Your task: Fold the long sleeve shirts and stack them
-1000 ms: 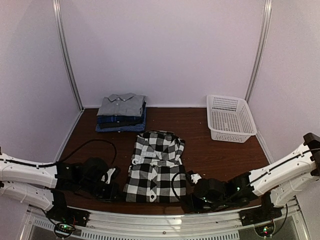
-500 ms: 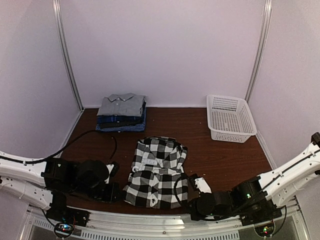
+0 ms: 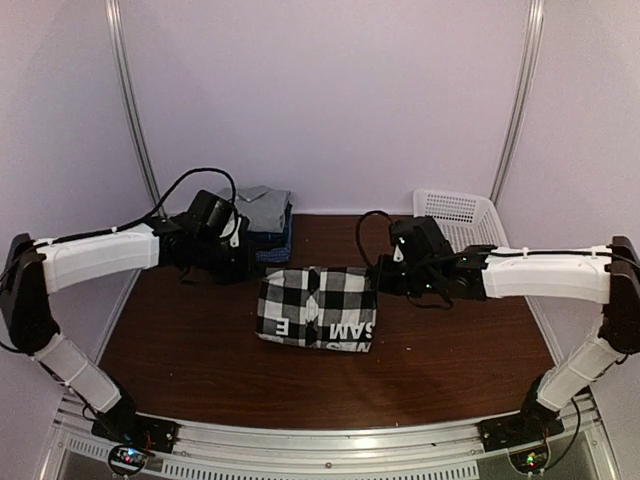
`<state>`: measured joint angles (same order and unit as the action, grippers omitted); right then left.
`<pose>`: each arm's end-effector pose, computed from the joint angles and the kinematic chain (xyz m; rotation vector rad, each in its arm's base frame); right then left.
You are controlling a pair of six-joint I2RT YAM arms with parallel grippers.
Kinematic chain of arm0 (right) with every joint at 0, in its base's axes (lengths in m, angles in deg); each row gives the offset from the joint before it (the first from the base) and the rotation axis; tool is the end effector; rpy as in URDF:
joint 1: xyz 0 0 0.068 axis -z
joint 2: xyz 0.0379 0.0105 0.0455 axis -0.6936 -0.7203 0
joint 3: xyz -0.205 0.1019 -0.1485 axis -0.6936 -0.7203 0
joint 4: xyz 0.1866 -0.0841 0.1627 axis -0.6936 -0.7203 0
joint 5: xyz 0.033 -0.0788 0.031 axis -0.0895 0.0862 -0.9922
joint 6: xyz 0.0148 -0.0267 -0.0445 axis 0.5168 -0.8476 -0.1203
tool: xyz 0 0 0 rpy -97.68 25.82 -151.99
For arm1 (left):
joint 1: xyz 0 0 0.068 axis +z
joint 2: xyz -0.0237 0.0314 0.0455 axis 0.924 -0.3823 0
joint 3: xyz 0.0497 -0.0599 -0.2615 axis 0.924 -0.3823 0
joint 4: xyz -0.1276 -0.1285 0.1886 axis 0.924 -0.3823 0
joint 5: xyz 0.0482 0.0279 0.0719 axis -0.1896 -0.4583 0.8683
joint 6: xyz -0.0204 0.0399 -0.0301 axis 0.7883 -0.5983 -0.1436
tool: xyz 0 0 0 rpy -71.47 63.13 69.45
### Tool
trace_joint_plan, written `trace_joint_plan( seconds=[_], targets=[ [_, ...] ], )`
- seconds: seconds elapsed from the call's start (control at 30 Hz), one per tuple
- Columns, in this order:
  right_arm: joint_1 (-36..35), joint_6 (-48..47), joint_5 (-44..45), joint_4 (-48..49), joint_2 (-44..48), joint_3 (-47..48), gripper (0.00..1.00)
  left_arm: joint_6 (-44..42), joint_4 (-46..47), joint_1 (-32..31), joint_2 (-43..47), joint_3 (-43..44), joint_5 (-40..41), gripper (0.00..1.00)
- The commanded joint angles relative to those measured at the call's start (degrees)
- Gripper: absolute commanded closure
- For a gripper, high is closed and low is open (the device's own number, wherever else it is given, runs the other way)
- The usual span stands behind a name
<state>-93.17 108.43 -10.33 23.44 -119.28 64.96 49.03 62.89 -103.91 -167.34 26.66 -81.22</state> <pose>0.2161 0.2469 0.2474 -0.0187 2.3622 0.7932 0.2548 -0.1940 0.2555 -0.1467 2.5655 -0.7846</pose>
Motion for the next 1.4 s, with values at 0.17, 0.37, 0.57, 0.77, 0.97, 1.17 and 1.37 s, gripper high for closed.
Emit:
trace_joint_plan(
  seconds=[0.17, 0.37, 0.57, 0.77, 0.97, 1.17, 1.37],
  targets=[
    [14.2, -12.9, -13.7, 2.5, -31.6, 20.1, 1.00, -10.0, 13.4, 9.5, -35.2, 19.1, -15.9, 1.00],
    [13.3, -13.1, -14.7, 3.6, -31.5, 16.6, 1.00, -6.3, 19.4, 9.3, -31.3, 9.2, -17.4, 1.00],
    [8.2, -11.9, -13.0, 3.8, -21.8, 4.9, 1.00, -4.7, 21.3, 8.2, -17.8, -5.0, -16.2, 1.00],
    [6.0, -8.9, -11.2, 4.2, -9.5, -2.5, 1.00, -5.8, 15.2, 8.1, -6.5, -11.1, -11.5, 1.00],
    [6.0, -10.4, -9.0, 2.1, -11.6, 2.6, 1.00, -7.8, 12.8, 9.5, -8.4, -8.6, -9.2, 1.00],
    [9.2, -11.9, -8.5, 0.3, -19.6, 10.1, 0.97, -11.5, 10.0, 11.1, -17.0, 0.8, -6.0, 0.81],
    [10.0, -14.9, -6.6, -6.9, -20.4, 18.7, 0.59, -13.1, 6.6, 12.4, -17.0, 7.2, -3.8, 0.53]
  ],
)
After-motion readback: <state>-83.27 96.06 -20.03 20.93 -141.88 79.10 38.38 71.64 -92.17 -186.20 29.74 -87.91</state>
